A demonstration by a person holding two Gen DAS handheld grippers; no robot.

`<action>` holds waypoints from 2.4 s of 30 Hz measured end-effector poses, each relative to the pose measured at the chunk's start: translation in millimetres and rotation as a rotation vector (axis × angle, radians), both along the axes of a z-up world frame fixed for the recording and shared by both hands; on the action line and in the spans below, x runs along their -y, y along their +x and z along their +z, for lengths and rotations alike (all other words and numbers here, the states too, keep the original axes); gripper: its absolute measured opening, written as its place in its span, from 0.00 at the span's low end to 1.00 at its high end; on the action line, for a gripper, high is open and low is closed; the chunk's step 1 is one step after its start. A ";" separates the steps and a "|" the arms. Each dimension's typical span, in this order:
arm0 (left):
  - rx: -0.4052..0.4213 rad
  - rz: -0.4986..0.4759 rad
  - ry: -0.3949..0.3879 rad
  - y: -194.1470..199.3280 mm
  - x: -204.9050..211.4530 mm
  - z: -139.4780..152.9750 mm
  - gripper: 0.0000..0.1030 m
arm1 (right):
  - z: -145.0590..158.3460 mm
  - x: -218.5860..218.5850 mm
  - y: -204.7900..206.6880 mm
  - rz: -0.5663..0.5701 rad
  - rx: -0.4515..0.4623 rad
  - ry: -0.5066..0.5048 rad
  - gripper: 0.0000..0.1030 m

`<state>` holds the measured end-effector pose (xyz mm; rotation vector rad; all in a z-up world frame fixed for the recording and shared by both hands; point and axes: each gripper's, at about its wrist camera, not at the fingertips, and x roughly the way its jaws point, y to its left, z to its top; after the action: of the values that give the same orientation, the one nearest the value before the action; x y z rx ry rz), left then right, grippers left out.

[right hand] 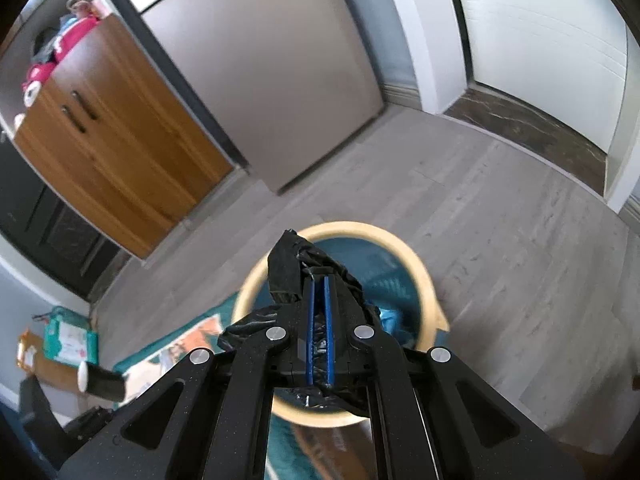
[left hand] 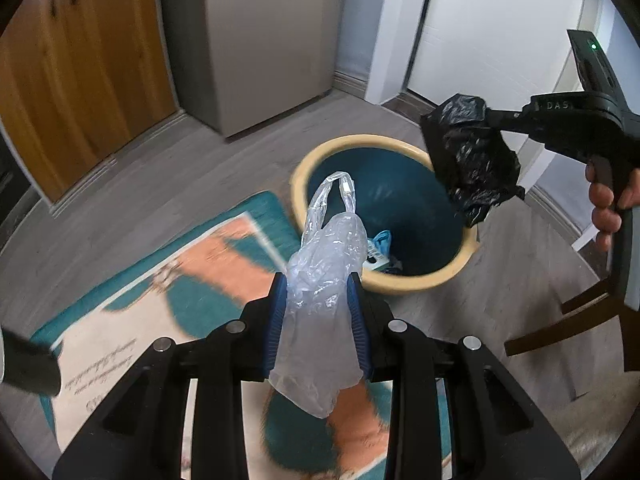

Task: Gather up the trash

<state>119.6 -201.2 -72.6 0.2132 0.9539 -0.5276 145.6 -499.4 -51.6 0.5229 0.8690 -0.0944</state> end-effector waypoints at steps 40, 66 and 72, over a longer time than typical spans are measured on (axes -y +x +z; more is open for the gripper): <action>0.117 -0.012 -0.066 -36.6 -6.8 60.2 0.60 | 15.3 -62.0 -60.8 0.122 -0.017 -0.116 0.30; 0.213 0.051 -0.057 -42.2 -11.3 49.3 0.94 | 30.5 -87.0 -114.5 0.009 0.023 -0.297 0.90; 0.229 0.039 -0.046 -45.6 -8.0 50.6 0.94 | 29.5 -88.1 -115.9 0.015 0.025 -0.305 0.90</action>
<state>74.0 -193.1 -22.1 0.2082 0.7211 -0.4777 29.7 -411.3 -22.2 0.2315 0.8165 -0.2030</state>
